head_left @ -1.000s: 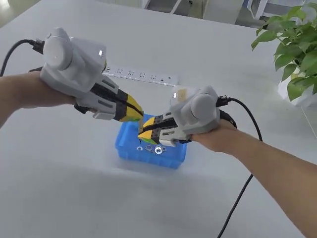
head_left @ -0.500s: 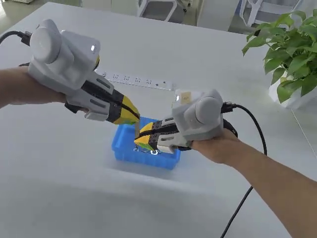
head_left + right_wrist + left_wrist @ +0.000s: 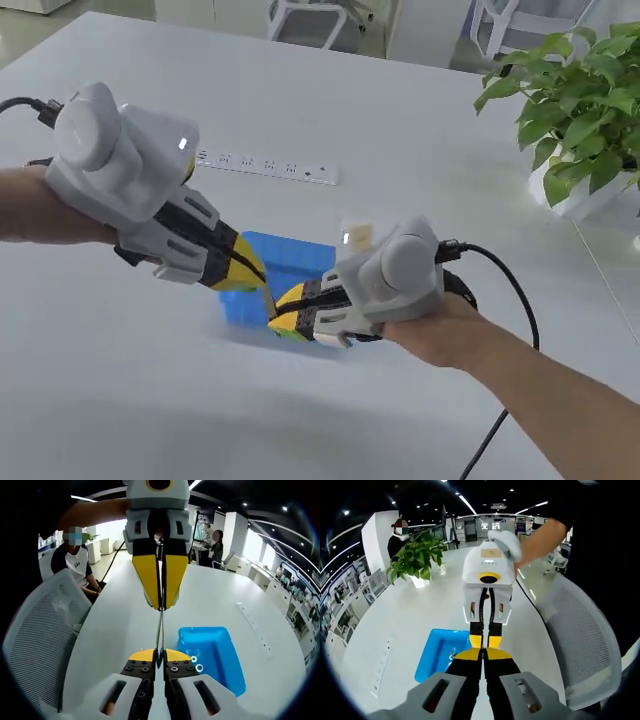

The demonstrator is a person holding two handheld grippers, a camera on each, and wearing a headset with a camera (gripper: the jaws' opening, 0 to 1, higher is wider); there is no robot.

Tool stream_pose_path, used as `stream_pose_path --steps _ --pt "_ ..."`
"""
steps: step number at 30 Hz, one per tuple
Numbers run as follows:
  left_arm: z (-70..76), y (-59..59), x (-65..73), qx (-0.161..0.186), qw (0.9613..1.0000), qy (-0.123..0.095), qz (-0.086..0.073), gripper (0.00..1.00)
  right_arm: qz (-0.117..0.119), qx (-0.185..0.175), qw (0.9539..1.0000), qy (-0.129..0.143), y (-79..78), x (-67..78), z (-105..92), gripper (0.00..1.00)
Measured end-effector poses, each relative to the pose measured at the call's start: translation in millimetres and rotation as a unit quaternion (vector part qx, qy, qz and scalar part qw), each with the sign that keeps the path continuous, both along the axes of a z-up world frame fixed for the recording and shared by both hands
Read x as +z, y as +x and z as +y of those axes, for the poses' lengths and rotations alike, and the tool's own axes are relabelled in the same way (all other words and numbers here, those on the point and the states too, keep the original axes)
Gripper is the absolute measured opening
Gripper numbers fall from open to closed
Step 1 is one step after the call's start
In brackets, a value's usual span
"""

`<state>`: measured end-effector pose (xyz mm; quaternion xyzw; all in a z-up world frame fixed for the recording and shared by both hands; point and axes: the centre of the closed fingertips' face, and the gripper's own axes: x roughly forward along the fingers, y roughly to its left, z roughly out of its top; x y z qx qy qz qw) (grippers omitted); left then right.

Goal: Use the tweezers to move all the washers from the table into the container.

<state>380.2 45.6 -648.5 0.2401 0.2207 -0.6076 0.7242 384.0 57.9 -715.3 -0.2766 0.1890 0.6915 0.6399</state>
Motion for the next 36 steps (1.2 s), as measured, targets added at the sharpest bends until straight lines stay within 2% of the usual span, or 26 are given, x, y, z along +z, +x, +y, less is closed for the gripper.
stream_pose_path --steps 9,11,16,19,28,36 --pt "3.5 -6.9 -15.0 0.000 0.9999 0.014 0.004 0.05 -0.020 0.014 0.9991 -0.035 -3.6 -10.8 -7.1 0.05" --pt "5.2 -9.0 -21.4 -0.002 0.9997 0.025 0.005 0.05 -0.033 0.021 0.9981 -0.048 -3.1 -13.9 -9.2 0.05" --pt "6.7 -12.3 -33.3 -0.003 0.9992 0.039 0.008 0.05 -0.039 0.028 0.9966 -0.068 -6.3 -21.7 -13.5 0.05" --pt "10.5 -14.2 -46.1 -0.006 0.9980 0.063 0.009 0.05 -0.041 0.031 0.9953 -0.082 -7.4 -27.3 -16.7 0.05" --pt "12.7 -15.4 -72.4 0.001 0.9967 0.078 0.020 0.05 -0.037 0.036 0.9924 -0.112 -8.9 -43.3 -24.7 0.05" --pt "14.6 -15.0 -89.3 0.009 0.9956 0.089 0.029 0.05 -0.029 0.035 0.9913 -0.124 -8.7 -51.9 -28.0 0.05"
